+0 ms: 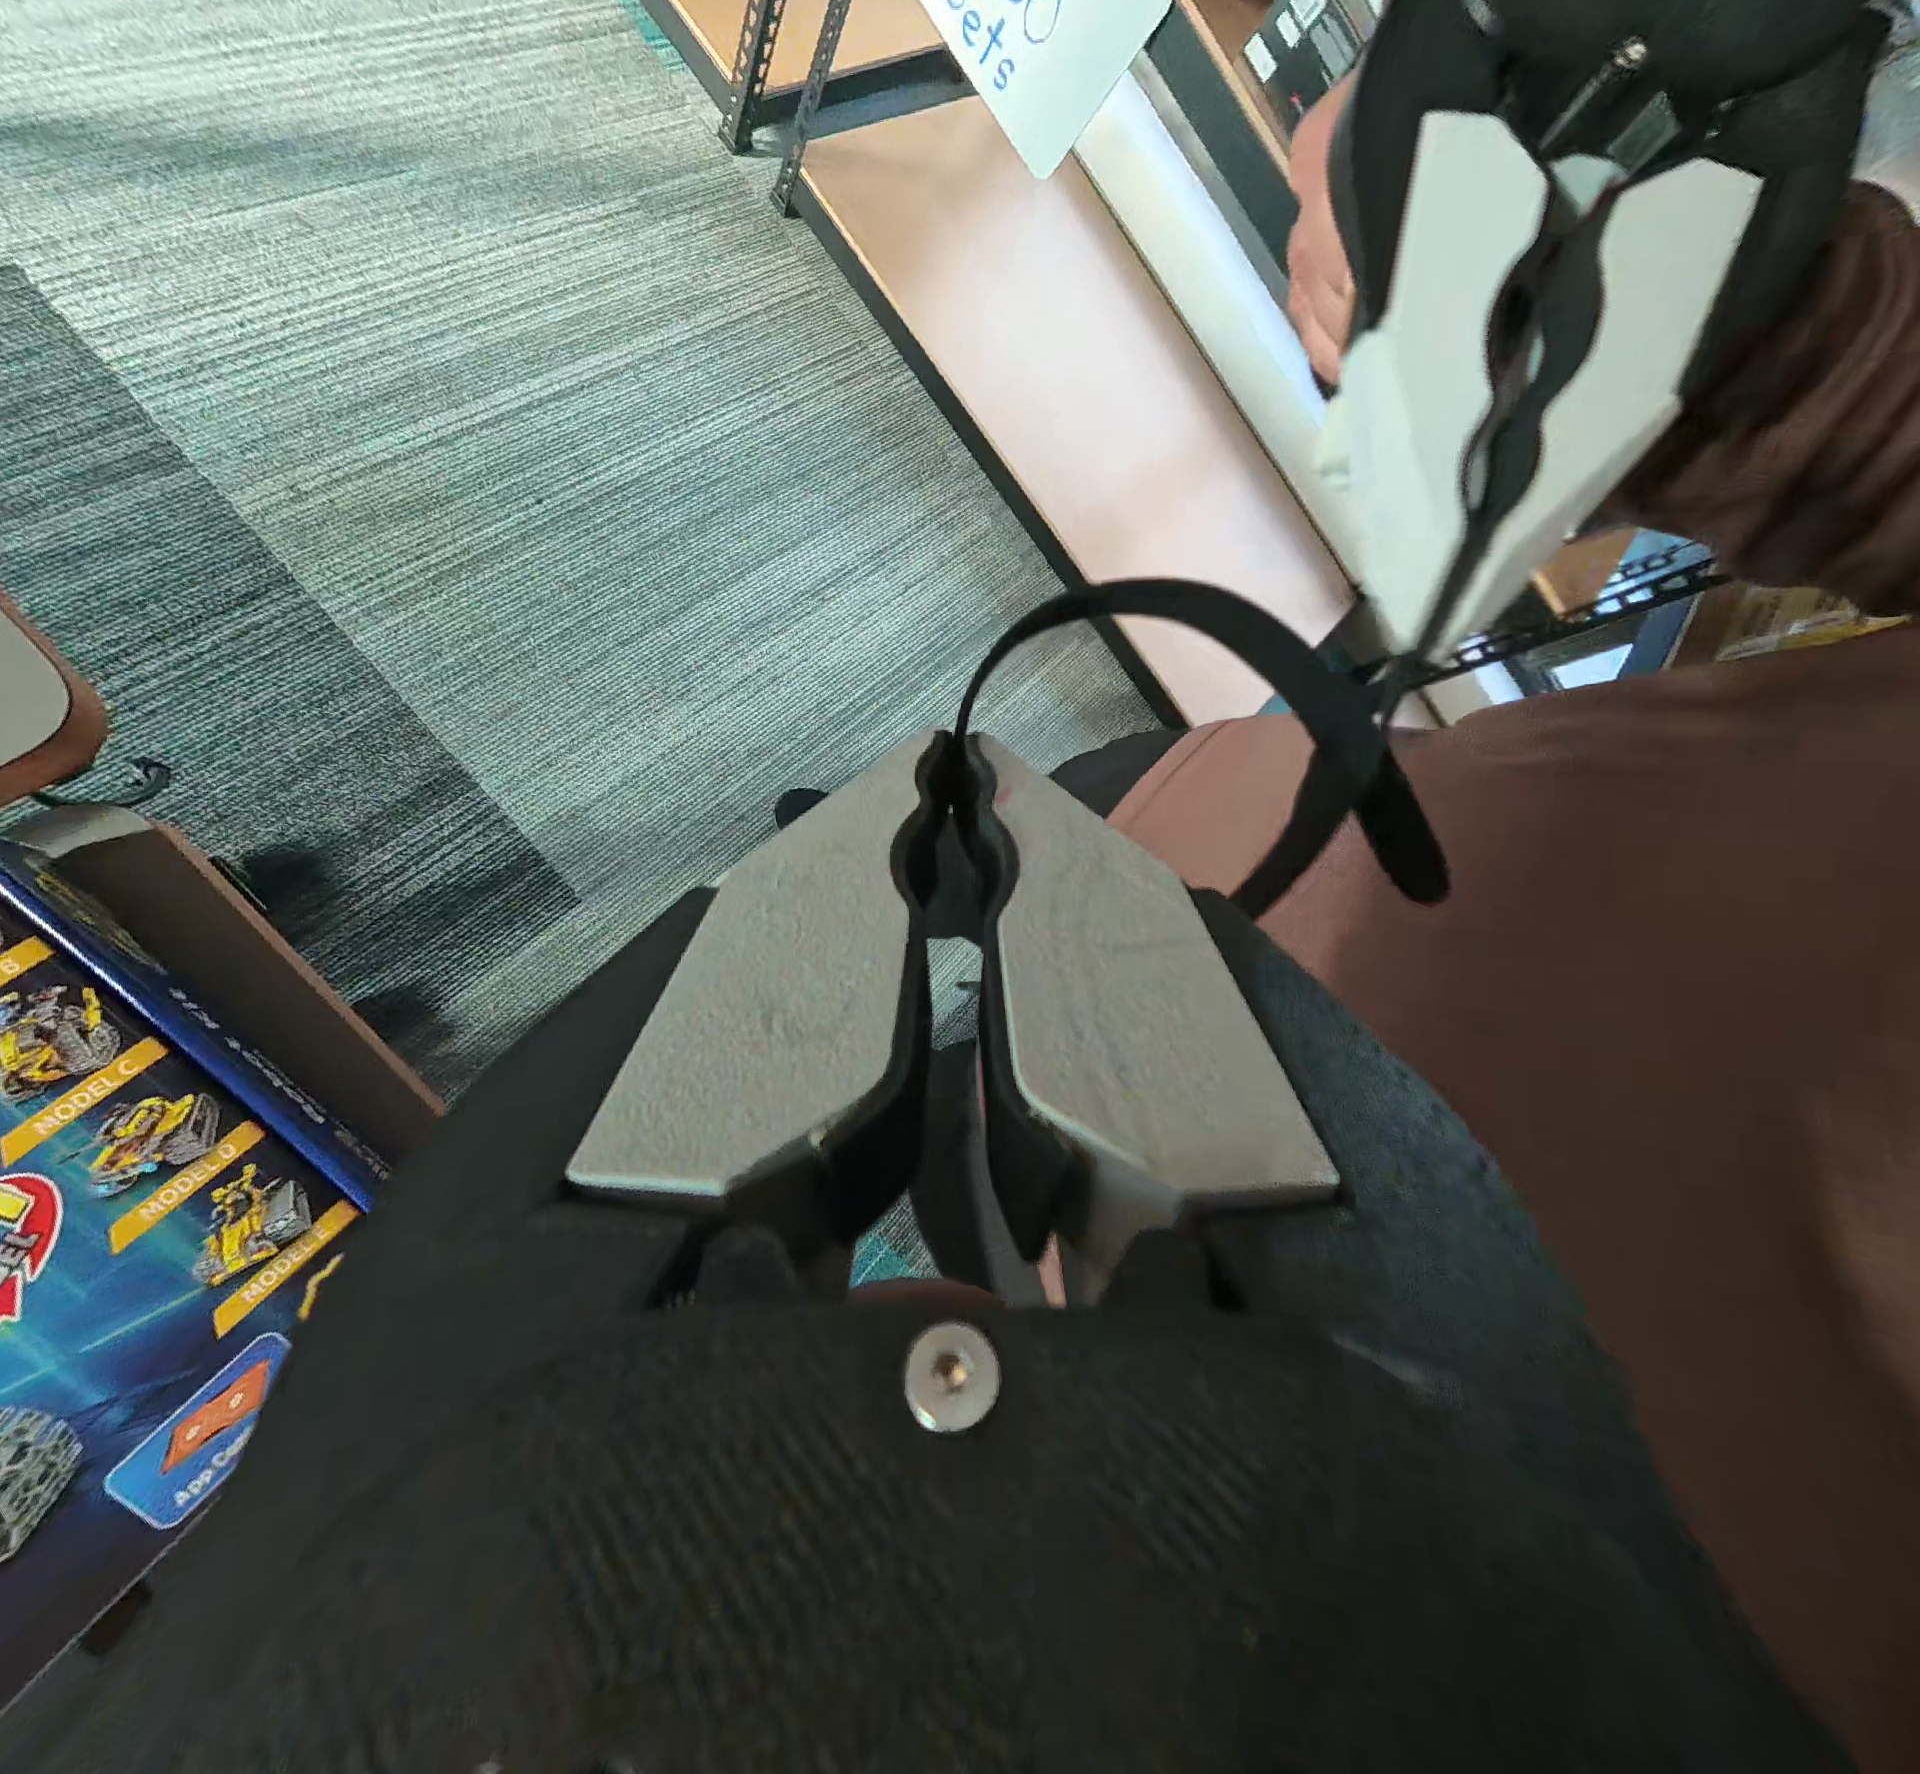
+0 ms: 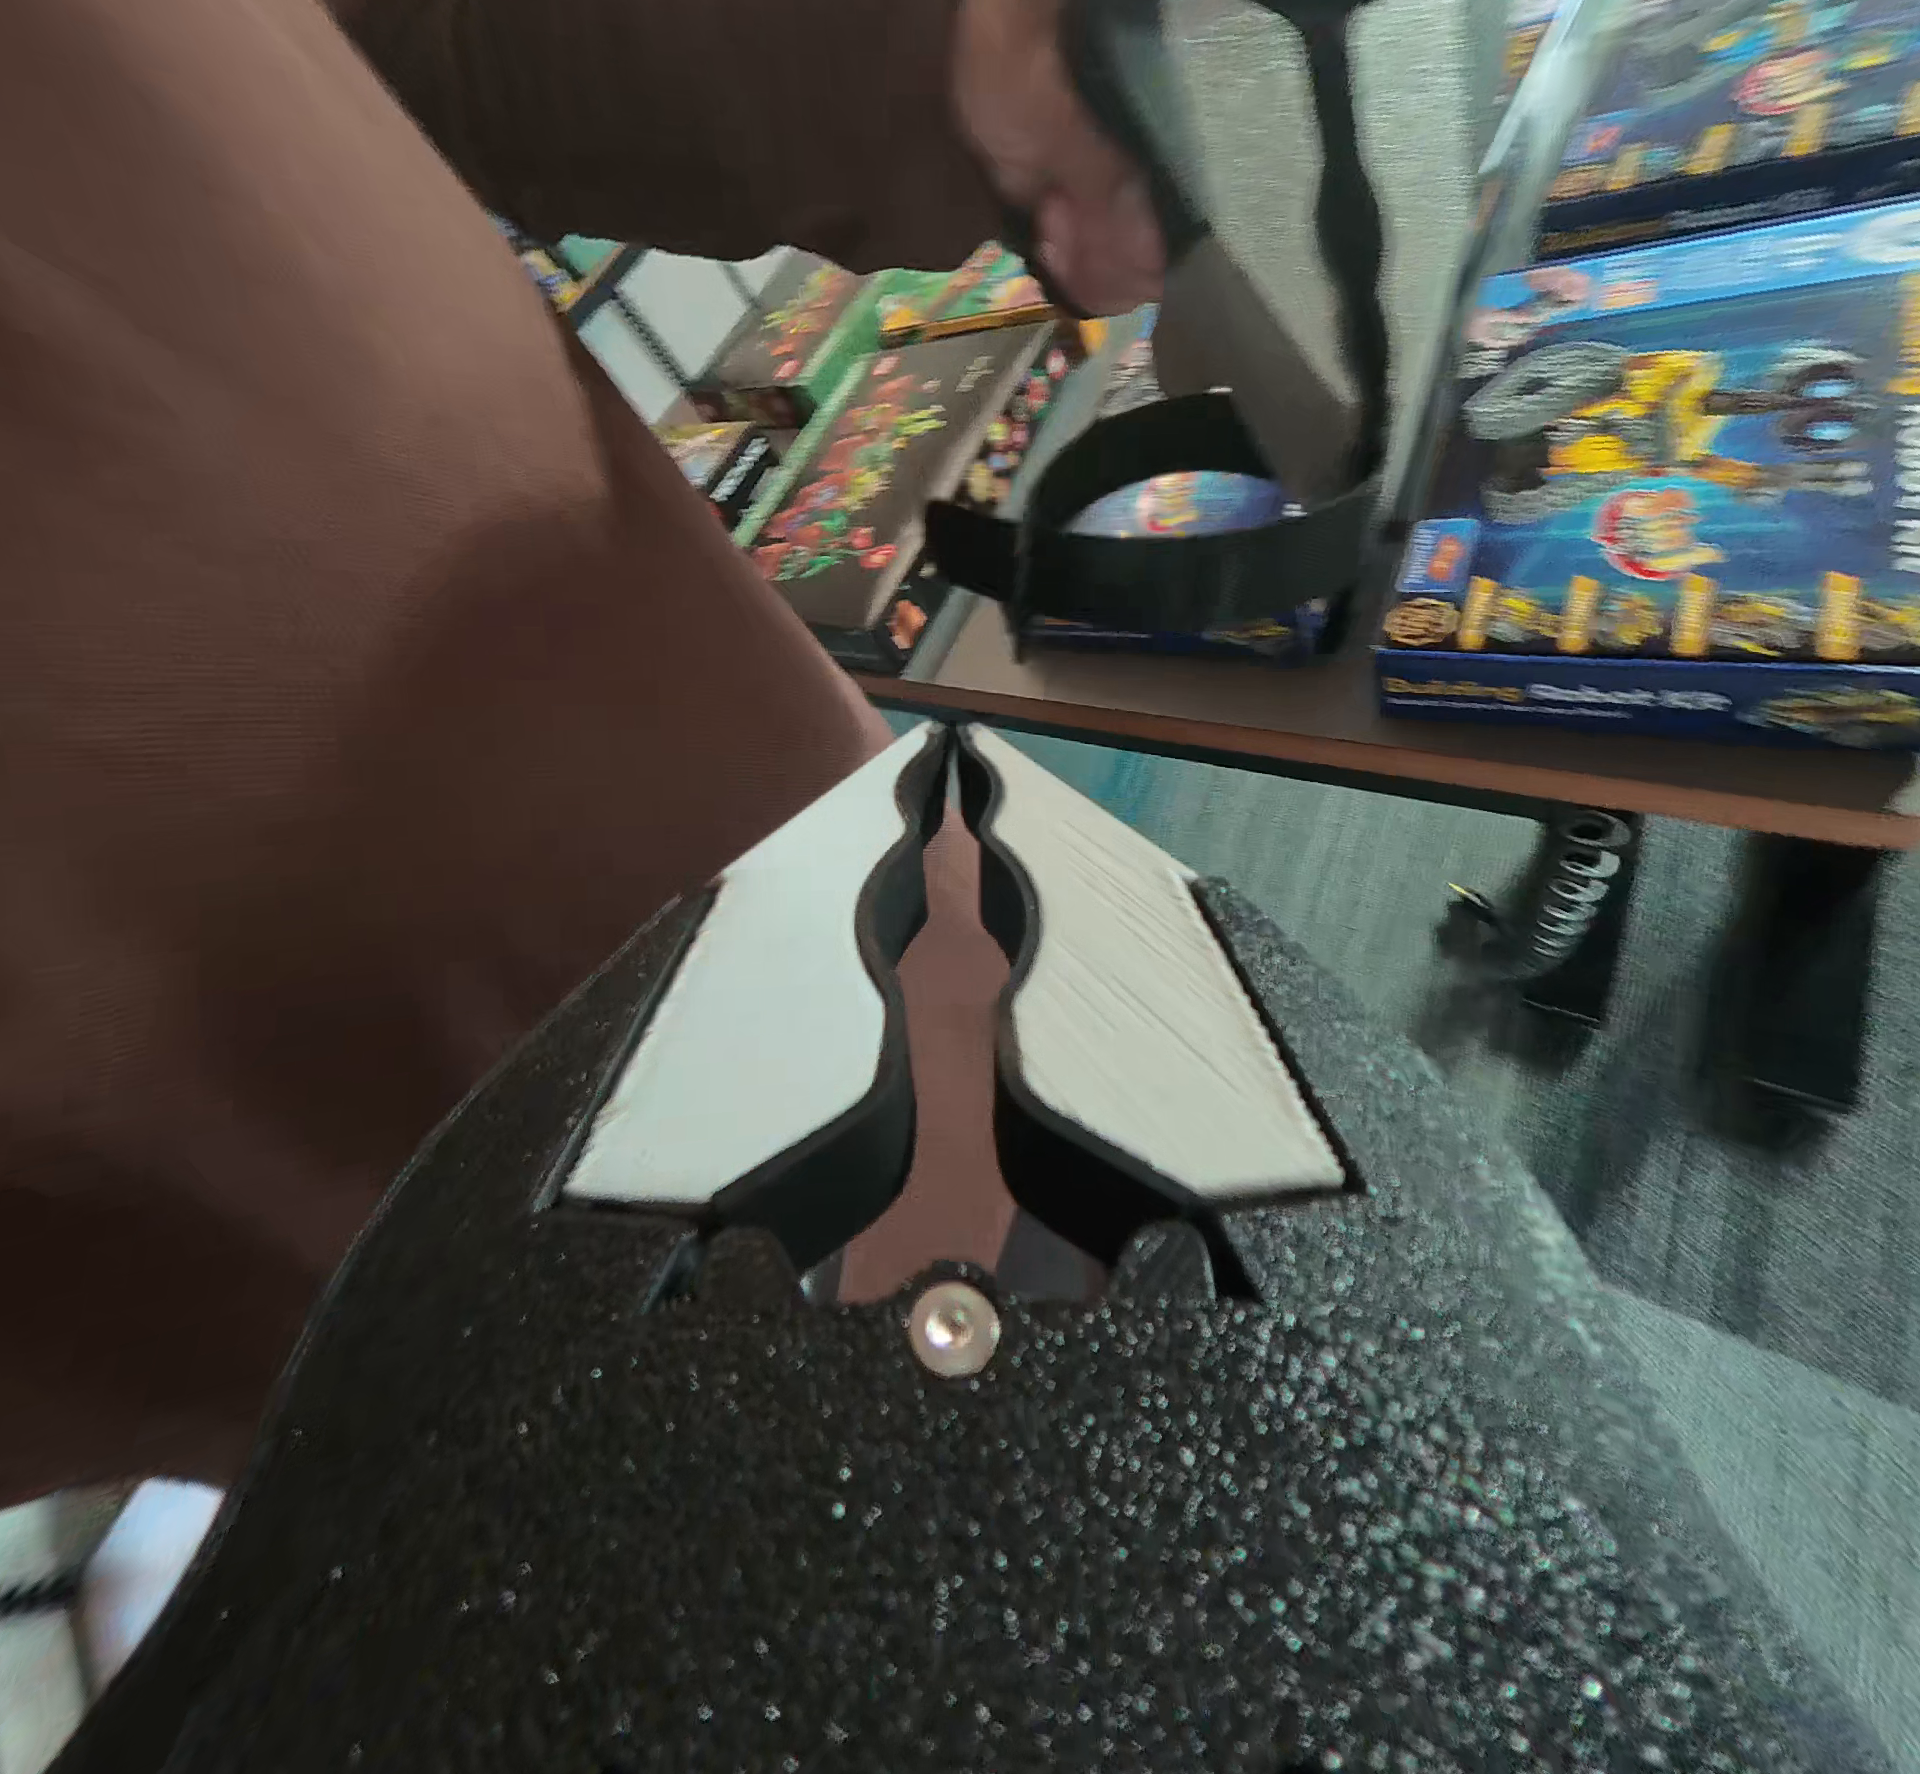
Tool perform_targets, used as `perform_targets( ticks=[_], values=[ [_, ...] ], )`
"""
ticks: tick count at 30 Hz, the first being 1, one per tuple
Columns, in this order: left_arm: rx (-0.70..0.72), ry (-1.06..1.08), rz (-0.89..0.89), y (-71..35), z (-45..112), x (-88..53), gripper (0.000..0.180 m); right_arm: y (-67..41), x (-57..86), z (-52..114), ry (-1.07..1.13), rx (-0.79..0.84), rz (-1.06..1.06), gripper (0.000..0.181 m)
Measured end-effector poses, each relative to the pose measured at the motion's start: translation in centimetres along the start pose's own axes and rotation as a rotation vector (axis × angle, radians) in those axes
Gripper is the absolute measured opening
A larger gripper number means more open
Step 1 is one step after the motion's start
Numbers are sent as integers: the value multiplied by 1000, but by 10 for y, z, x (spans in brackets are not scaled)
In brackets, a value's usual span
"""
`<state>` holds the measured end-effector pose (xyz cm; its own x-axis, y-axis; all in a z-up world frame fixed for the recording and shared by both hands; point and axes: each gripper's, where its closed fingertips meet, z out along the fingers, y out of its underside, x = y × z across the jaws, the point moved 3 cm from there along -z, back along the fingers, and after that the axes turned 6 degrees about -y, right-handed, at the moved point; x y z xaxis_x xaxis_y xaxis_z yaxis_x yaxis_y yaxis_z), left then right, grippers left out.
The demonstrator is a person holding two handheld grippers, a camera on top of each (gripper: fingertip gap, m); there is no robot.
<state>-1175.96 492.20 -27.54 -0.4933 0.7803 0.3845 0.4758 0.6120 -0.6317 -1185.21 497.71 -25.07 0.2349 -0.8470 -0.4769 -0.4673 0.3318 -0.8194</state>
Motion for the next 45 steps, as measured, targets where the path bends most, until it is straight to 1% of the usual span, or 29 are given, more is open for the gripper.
perform_targets(
  ticks=[2,3,5,8,13,18,19,20,27,28,30,32,35,36,40,45],
  values=[
    [11,-16,-4,-3,-1,1,0,-6,5,-5,80,12,1,23],
    [13,-17,-6,-4,-1,3,0,-9,6,-4,105,14,-6,27],
    [19,-21,-7,-6,-1,5,0,-15,2,0,125,5,-46,28],
    [10,-31,3,-5,1,8,0,-21,0,7,178,-17,-95,27],
    [6,-39,-23,-5,4,7,0,-26,4,8,237,1,-121,8],
    [10,-74,-84,-1,7,2,0,-27,9,6,256,30,-102,7],
    [17,-73,-100,-1,7,2,0,-25,10,6,263,24,-105,2],
    [24,-68,-115,-1,8,3,0,-24,11,7,271,17,-107,0],
    [52,-77,-164,7,6,-2,0,-14,15,11,284,-26,-87,0],
    [55,-99,-153,7,6,-5,0,-14,15,10,285,-30,-84,0],
    [52,-169,-106,9,3,-14,11,-13,17,8,297,-44,-86,0],
    [51,-193,-53,12,-1,-18,19,-12,16,6,300,-63,-94,0],
    [28,-236,14,13,-8,-24,48,-10,15,3,295,-89,-111,0],
    [25,-249,49,11,-11,-26,53,-10,14,2,291,-100,-115,0],
    [10,-268,196,1,-24,-24,55,-6,15,0,284,-147,-117,0],
    [25,-161,280,-10,-31,-10,52,-2,12,-1,263,-157,-107,0]
  ],
)
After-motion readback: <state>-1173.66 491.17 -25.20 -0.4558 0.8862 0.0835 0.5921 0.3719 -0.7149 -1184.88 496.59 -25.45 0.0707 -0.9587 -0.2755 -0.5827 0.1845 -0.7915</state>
